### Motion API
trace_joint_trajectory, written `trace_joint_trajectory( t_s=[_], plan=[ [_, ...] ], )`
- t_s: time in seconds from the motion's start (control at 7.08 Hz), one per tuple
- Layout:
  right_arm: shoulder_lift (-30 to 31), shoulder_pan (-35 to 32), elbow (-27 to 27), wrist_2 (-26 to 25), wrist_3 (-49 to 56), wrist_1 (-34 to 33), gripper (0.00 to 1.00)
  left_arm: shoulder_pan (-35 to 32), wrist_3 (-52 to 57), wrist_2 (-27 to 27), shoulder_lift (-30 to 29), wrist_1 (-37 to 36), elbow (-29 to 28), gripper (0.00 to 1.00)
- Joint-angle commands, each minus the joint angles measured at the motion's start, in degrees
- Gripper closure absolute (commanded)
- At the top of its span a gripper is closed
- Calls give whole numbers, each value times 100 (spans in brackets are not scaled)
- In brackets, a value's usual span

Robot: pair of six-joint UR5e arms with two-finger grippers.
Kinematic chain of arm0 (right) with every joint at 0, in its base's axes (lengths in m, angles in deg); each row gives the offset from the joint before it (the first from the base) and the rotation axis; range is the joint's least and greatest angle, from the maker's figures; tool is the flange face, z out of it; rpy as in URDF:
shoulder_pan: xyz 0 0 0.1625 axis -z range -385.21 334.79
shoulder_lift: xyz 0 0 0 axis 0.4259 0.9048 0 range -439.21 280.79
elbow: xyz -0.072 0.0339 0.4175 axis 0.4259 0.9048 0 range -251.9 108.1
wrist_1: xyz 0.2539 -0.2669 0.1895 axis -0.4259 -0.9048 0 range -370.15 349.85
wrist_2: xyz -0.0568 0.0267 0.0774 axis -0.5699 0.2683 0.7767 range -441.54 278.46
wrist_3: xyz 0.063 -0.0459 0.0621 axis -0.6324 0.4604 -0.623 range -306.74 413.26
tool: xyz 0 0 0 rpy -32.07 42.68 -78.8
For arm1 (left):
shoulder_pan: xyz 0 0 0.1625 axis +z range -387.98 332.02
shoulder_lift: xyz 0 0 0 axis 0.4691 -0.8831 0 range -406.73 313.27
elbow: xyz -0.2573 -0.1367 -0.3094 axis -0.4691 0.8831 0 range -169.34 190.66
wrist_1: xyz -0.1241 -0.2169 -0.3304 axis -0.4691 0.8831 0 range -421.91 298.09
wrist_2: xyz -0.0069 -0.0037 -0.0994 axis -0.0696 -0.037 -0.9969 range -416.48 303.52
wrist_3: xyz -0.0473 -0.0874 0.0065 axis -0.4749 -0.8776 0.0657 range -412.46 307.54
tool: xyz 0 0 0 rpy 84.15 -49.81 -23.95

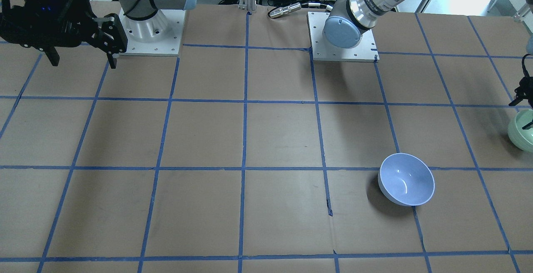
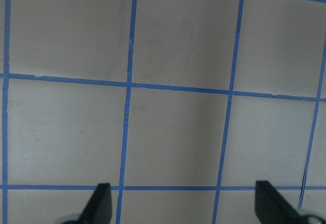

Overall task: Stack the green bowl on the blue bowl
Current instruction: 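Close the left gripper on the rim of the pale green bowl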

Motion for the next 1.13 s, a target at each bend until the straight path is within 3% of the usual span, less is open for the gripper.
trace_joint_trajectory(
  t_s=[0.0,0.28,0.42,0.57,0.71,0.99],
  plan=[
    [0,0,0,0,0,0,0,0,6,0,-15,-1,-18,11],
    [0,0,0,0,0,0,0,0,15,0,-15,-1,-27,22],
    [0,0,0,0,0,0,0,0,15,0,-24,-1,-27,35],
    [0,0,0,0,0,0,0,0,24,26,-15,-1,-27,76],
    [0,0,0,0,0,0,0,0,24,17,-15,-1,-18,98],
    [0,0,0,0,0,0,0,0,33,17,-6,-1,-27,100]
  ],
)
